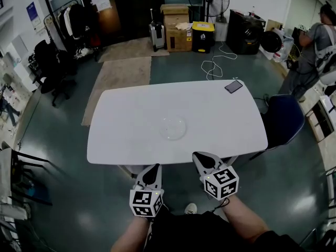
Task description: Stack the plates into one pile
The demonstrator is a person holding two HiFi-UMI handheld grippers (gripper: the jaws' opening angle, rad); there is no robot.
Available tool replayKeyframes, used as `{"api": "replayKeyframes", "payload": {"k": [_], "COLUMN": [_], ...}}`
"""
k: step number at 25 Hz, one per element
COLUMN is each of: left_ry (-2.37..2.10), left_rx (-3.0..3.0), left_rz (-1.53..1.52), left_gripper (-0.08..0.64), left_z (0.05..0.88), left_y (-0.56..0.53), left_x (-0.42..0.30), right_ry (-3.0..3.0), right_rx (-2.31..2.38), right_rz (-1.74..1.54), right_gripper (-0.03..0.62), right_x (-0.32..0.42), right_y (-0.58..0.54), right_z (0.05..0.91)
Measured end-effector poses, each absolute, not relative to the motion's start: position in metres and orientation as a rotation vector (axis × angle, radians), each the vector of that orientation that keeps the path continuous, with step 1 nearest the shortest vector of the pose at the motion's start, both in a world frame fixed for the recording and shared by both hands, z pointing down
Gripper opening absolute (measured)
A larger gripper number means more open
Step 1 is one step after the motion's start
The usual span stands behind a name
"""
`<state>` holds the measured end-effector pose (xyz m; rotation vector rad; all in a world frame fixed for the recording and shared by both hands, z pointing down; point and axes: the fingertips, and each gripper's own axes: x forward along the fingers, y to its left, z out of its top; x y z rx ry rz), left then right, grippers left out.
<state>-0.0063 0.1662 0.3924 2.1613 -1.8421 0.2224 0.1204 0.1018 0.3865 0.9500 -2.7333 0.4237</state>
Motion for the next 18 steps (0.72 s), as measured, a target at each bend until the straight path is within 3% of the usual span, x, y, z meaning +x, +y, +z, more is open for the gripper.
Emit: {"api": "replayKeyframes", "payload": {"k": [18], "left_ry": [-1.843], "left_rx": [2.156], "left_rz": [0.224], "left_gripper": [0.017], "left_z": [0.3952], "left_y": [0.1612], "left_x": [-0.0038], "right_ry": [-2.728], "right_rx": [0.944], "right_rz": [0.449], "right_gripper": [0.017], "right_x": [0.1226], "right_y": [0.0979], "right_z": [0.3933]}}
